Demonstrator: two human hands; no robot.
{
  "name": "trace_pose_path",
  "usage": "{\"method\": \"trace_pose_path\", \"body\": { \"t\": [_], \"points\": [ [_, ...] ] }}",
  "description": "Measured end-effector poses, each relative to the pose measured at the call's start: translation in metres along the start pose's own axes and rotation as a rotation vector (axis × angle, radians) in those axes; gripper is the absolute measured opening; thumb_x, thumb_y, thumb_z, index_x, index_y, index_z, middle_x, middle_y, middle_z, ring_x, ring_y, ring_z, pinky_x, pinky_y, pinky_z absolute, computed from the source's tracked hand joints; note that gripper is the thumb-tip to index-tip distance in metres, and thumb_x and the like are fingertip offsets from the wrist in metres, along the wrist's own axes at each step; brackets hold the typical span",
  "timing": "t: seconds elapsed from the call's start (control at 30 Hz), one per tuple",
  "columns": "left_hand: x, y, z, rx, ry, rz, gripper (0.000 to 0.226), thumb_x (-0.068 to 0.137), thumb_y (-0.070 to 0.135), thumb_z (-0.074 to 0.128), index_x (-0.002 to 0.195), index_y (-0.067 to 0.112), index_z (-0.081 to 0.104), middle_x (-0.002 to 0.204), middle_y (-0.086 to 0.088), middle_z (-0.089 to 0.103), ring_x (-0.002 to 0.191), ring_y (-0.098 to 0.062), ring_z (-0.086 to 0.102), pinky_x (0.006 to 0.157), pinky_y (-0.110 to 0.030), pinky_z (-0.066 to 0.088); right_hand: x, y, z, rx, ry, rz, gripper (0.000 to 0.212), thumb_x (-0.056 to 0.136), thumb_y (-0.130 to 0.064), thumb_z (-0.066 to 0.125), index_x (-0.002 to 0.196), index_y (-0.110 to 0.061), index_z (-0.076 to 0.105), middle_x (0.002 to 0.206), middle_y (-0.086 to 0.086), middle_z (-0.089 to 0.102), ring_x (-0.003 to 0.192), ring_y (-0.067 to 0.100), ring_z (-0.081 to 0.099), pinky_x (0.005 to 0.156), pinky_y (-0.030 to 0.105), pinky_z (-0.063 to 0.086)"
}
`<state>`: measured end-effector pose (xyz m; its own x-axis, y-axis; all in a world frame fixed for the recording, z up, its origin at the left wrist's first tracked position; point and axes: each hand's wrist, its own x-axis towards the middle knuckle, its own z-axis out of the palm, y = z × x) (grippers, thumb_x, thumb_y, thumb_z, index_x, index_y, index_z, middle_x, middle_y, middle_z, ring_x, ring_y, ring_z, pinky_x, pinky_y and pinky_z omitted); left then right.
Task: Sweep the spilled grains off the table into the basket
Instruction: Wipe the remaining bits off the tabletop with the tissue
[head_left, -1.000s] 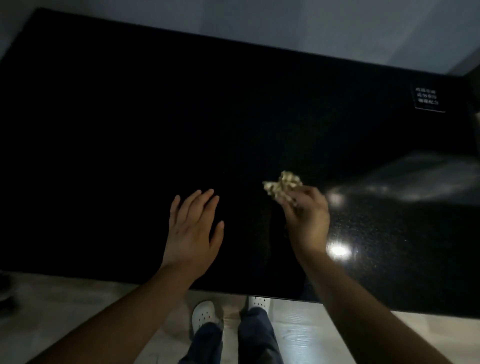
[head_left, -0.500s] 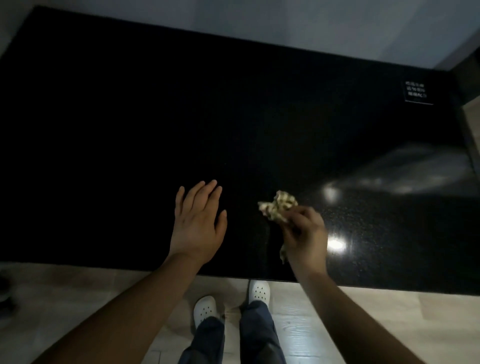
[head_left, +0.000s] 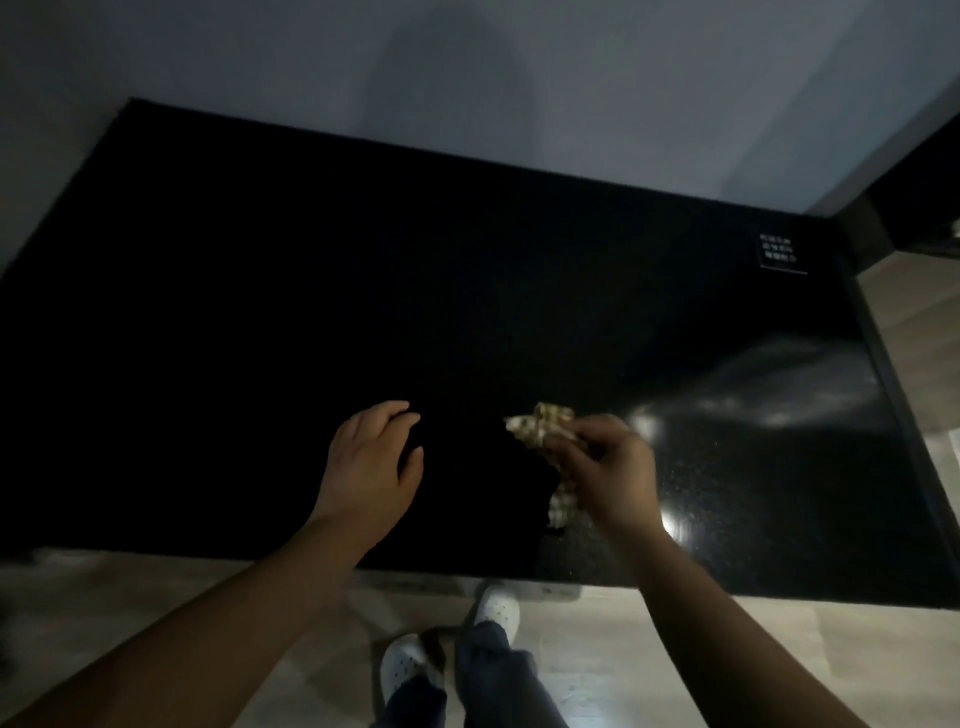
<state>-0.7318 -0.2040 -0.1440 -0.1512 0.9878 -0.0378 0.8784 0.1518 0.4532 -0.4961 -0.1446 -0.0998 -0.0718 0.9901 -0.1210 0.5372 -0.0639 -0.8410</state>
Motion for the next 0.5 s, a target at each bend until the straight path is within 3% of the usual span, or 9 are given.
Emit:
{"method": "trace_pose_path", "body": {
  "t": [0.13,0.3,0.4,0.5],
  "points": [
    [0.026,-0.007,-0.011,0.028,-0.026,-0.050,0.042,0.093,0.031,0.052,0.132,0.016,0.052,0.138,-0.001,0.047,0.127,-0.019,0.041,0.108,-0.036,0.035,0.060,-0.017,0.004,-0.055,0.071,-0.035,0.008,0.083,-0.015,0.072,0.090,-0.018,0.074,0.087,-0.010,0.060,0.076,-0.007,0.057,0.065,0.004,0.040],
    [0.085,-0.010,-0.012,0.072,-0.077,-0.058,0.050,0.095,0.040,0.046,0.140,0.017,0.042,0.145,0.000,0.037,0.133,-0.017,0.032,0.113,-0.035,0.027,0.142,-0.022,0.012,-0.109,0.104,-0.066,0.015,0.087,-0.017,0.068,0.101,-0.013,0.073,0.093,-0.005,0.058,0.079,-0.003,0.054,0.063,0.003,0.039],
    [0.125,-0.013,-0.011,0.107,-0.073,-0.053,0.054,0.094,0.044,0.047,0.140,0.016,0.042,0.145,-0.002,0.037,0.133,-0.021,0.032,0.114,-0.039,0.025,0.192,-0.027,0.011,-0.092,0.133,-0.065,0.020,0.089,-0.017,0.066,0.108,-0.012,0.071,0.098,-0.004,0.057,0.084,0.003,0.056,0.068,0.005,0.037],
    [0.167,-0.019,-0.011,0.124,-0.043,-0.036,0.055,0.093,0.046,0.048,0.138,0.014,0.045,0.143,-0.005,0.040,0.132,-0.024,0.034,0.113,-0.044,0.026,0.240,-0.031,0.011,-0.106,0.135,-0.107,0.022,0.090,-0.017,0.065,0.111,-0.011,0.069,0.099,-0.004,0.056,0.080,-0.002,0.053,0.072,0.006,0.039]
  ]
}}
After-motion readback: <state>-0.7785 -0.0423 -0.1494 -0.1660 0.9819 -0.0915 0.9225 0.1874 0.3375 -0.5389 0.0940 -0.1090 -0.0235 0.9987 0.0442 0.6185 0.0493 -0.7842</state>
